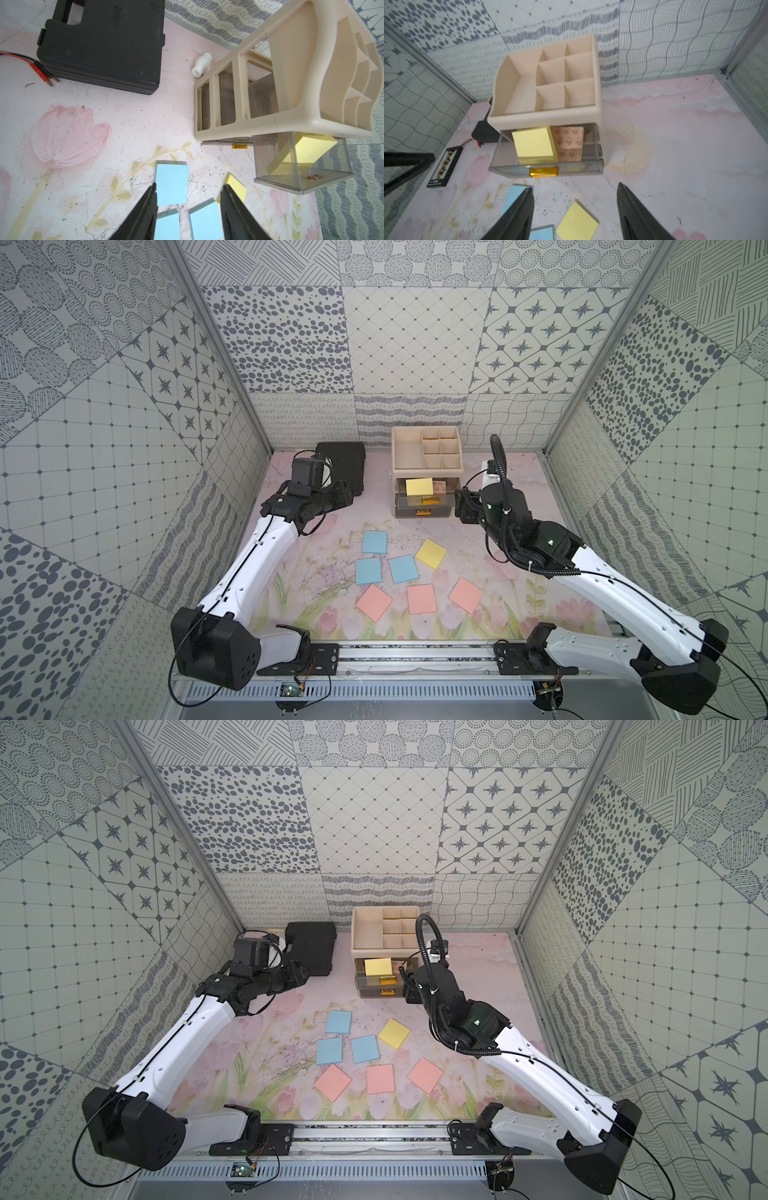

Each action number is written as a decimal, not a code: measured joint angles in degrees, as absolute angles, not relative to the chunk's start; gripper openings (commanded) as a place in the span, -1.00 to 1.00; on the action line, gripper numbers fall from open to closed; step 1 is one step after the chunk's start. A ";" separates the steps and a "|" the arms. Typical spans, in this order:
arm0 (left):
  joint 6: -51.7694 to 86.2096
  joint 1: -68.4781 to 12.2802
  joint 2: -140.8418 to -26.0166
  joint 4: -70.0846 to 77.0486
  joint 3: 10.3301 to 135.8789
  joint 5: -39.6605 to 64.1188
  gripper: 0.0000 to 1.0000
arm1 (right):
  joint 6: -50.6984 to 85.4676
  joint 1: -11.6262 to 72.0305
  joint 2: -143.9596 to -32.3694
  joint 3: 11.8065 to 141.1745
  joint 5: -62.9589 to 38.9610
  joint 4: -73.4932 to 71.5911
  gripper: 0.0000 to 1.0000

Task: Please put the sticky notes in the drawer by color
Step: Pick up the sticky notes from the center of the board.

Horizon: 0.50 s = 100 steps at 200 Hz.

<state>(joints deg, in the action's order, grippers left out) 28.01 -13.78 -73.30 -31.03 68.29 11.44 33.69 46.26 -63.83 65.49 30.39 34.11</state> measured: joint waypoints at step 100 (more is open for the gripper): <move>28.10 -13.78 -71.42 -30.98 66.65 12.10 0.05 | 52.71 47.62 -84.03 55.70 14.72 36.67 0.98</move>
